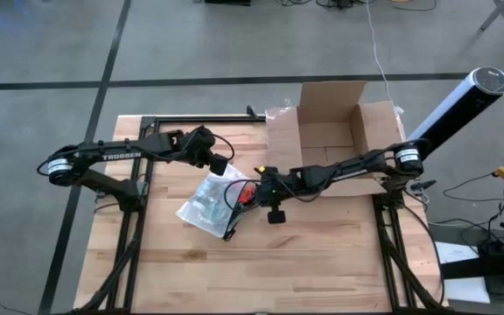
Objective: Unpack boxes
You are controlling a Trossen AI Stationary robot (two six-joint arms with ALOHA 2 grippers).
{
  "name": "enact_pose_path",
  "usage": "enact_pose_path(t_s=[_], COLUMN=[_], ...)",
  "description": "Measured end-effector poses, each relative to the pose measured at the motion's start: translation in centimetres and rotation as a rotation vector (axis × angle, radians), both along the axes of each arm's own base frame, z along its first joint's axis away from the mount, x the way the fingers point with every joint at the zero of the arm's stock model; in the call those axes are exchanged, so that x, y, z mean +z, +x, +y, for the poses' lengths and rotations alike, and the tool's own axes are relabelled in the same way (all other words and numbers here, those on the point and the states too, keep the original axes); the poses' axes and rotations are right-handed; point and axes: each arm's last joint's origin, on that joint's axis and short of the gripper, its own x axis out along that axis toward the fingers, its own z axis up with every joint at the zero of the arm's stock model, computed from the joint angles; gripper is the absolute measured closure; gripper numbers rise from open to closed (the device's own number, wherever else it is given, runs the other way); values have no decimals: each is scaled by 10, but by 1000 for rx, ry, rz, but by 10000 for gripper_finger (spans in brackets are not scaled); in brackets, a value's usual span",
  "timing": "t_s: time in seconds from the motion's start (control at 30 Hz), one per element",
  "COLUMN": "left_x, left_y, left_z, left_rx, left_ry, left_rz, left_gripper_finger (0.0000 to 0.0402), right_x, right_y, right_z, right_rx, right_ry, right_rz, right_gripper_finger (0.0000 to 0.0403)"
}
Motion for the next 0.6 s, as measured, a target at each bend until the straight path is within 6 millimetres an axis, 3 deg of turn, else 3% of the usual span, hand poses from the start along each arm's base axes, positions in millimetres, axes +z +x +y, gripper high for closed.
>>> enact_pose_path(t_s=[0.47,0.6], left_x=[2,2], left_y=[2,2], left_z=[1,1], left_rx=[5,6], left_ry=[13,13], left_rz=[-25,-27], left_gripper_finger=[218,225], right_x=[5,23], right_y=[-1,-6], right_z=[1,-2], right_rx=[71,32], right_ry=[-28,-21], right_rz=[-18,-71], right_gripper_finger=[403,403])
